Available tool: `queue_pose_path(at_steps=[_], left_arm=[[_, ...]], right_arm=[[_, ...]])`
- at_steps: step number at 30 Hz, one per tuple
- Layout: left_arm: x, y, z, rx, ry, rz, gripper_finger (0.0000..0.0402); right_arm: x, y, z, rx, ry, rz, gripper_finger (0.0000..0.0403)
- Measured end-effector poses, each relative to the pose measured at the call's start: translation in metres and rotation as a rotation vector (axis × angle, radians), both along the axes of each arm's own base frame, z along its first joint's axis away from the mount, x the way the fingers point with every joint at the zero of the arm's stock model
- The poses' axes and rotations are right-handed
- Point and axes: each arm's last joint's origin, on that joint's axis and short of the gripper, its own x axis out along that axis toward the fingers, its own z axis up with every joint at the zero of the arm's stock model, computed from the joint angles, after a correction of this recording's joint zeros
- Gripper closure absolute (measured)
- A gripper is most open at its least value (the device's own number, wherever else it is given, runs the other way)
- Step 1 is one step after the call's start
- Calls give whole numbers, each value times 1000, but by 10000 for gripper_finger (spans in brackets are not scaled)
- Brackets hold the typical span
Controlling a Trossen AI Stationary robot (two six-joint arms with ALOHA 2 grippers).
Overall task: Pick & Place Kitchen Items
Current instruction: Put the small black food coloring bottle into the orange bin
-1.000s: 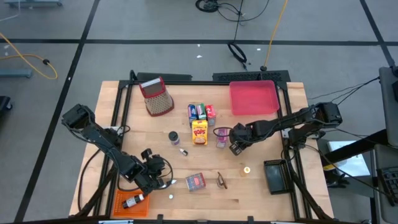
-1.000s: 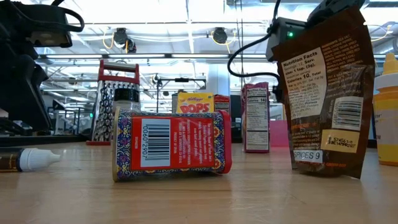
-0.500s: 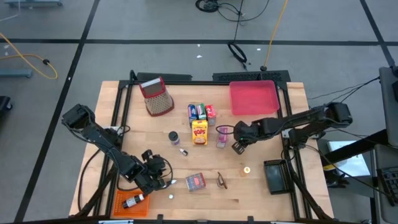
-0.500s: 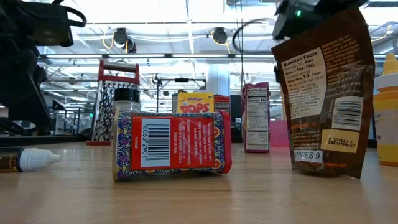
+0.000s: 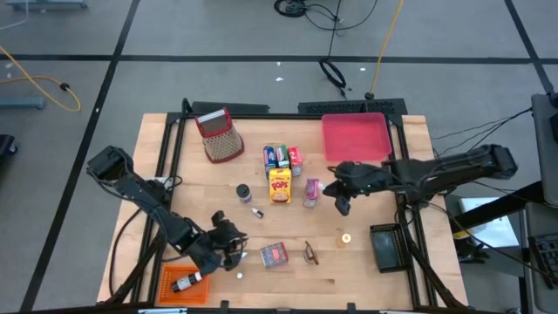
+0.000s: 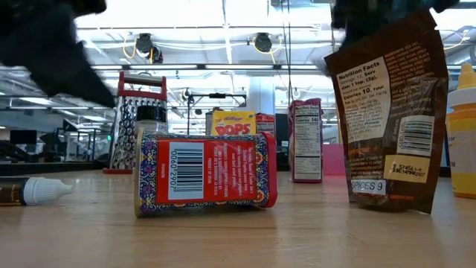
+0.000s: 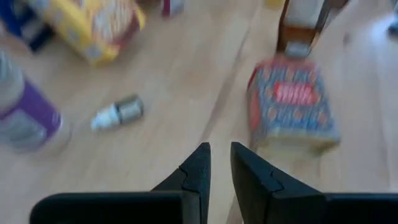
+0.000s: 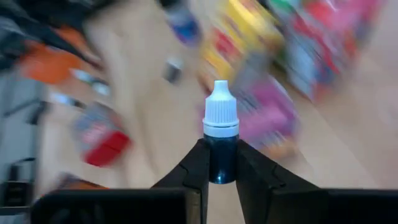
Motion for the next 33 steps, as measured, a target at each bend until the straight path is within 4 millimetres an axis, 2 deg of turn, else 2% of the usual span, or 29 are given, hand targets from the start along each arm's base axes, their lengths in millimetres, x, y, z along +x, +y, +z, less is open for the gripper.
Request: queue_pose_path(at_steps=[7, 17, 25, 30, 33], left_arm=[[24, 8, 25, 68, -234, 9, 339], [57, 33, 60, 148, -508, -42, 339], [71, 55, 67, 75, -572, -118, 339], [75, 59, 70, 70, -606, -197, 339], [75, 59, 72, 94, -617, -205, 337]], right_arm=[[8, 23, 17, -86, -214, 168, 359], [27, 51, 18, -186, -383, 312, 358], [47, 63, 9, -245, -463, 350, 358], [56, 65, -1, -286, -460, 364, 358], [57, 64, 0, -288, -471, 346, 358]])
